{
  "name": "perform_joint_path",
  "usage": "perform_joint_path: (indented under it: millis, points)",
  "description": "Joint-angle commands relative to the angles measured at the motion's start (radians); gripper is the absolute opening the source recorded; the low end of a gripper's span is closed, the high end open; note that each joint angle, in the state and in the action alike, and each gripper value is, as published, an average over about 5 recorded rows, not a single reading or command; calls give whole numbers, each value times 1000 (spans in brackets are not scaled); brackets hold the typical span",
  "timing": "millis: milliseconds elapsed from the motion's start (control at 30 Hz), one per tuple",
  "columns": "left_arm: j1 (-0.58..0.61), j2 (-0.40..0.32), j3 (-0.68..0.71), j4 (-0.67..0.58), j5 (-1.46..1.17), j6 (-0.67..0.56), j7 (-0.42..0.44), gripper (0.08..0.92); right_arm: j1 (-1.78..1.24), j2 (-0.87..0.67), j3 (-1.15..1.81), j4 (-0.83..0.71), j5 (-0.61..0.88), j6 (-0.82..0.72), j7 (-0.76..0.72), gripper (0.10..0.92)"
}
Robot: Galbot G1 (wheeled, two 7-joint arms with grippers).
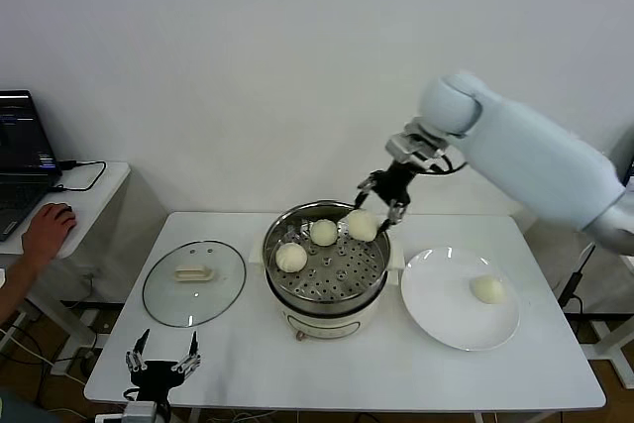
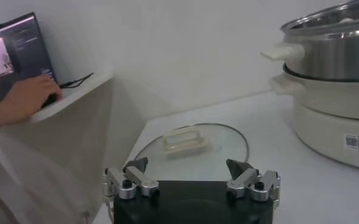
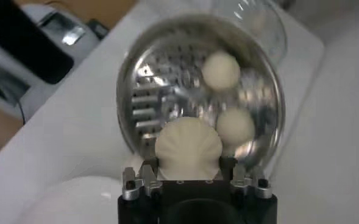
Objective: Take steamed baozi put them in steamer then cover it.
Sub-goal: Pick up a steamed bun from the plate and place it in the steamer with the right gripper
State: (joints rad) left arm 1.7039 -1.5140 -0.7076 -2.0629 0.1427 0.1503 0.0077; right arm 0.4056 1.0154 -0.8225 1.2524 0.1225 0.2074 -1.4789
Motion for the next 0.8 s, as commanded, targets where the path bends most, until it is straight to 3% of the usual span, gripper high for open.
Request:
perform_joint_path:
  millis: [33,233,800]
  points:
    - [22,-7,-5,-19,2,-7,-9,823,19,148,-70,61,-205,385,6,627]
    - [31,-14,-11,-28,2,-11,-15,823,-17,195,-79,68,-385,461,64,628]
    - [22,-7,-17,-48,-4,2,10,823,-118,199,-101,104,-527,454,101,628]
